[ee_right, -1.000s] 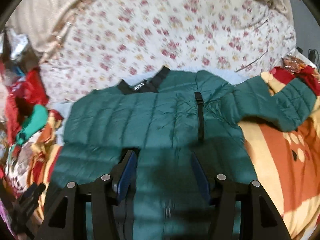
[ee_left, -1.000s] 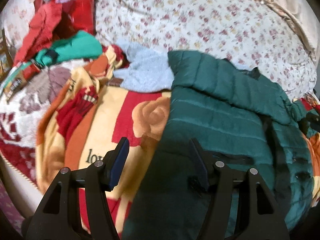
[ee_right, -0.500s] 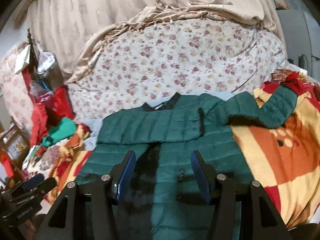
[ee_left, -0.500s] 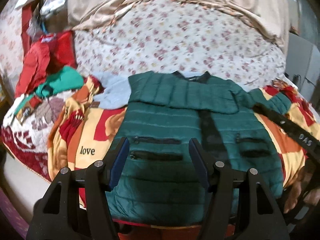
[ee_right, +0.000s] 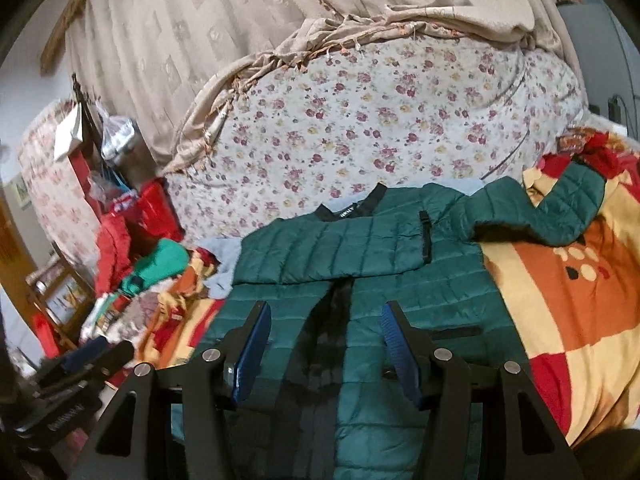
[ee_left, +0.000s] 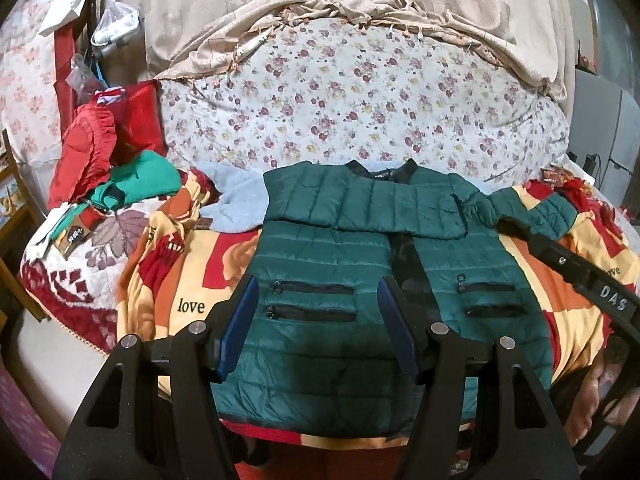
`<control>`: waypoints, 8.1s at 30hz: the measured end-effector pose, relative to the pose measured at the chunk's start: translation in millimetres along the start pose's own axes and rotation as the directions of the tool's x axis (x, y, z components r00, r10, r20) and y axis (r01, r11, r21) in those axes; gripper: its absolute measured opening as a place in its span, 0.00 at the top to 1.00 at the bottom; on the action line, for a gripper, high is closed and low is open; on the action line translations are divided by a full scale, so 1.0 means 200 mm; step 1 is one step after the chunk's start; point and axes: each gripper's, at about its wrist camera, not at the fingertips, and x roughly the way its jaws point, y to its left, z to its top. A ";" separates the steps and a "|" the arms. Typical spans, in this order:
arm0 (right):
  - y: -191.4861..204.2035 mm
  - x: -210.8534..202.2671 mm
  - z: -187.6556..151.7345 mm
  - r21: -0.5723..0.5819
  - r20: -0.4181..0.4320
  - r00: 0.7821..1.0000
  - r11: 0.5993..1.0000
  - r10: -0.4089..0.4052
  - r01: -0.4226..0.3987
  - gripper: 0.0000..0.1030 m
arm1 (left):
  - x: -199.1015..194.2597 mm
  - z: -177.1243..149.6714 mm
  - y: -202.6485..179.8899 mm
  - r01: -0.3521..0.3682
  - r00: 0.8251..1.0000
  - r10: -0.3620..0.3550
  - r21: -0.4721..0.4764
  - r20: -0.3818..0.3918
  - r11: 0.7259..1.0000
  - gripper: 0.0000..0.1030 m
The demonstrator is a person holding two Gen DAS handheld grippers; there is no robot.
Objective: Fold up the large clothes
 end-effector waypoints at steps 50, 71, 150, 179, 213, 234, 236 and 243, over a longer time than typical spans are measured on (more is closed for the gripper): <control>-1.92 0.48 0.33 0.385 -0.180 0.901 0.814 -0.396 0.434 0.34 | 0.58 0.05 -0.29 -0.139 0.945 0.156 0.076 -0.288 0.987 0.40; -2.17 0.68 0.42 0.556 -0.179 0.952 0.773 -0.248 0.306 0.89 | 0.74 -0.01 -0.35 -0.144 0.923 0.182 0.134 -0.340 0.980 0.40; 0.43 1.39 0.18 -0.117 -0.452 0.891 0.988 0.038 -0.102 0.53 | 0.32 -0.18 0.63 -0.216 0.970 0.177 -0.264 -0.166 0.940 0.40; 0.43 -0.40 0.33 0.108 0.041 0.920 0.914 0.389 -0.391 0.36 | -0.32 -0.03 0.55 -0.136 0.982 0.168 -0.295 0.087 0.946 0.40; 0.13 0.13 -0.06 -0.017 -0.217 0.973 0.997 -0.082 0.080 0.30 | 0.00 -0.16 0.28 -0.161 0.981 0.147 -0.098 -0.129 0.982 0.40; 0.10 0.21 -0.10 -0.011 -0.270 0.958 0.995 -0.099 0.099 0.30 | 0.09 -0.20 0.26 -0.137 0.975 0.119 -0.088 -0.186 0.987 0.40; 0.08 0.21 -0.11 -0.005 -0.276 0.956 0.995 -0.100 0.102 0.30 | 0.10 -0.20 0.26 -0.136 0.974 0.117 -0.087 -0.193 0.987 0.40; 0.05 0.24 -0.13 0.010 -0.293 0.950 0.994 -0.104 0.112 0.30 | 0.13 -0.22 0.25 -0.135 0.971 0.115 -0.079 -0.212 0.988 0.40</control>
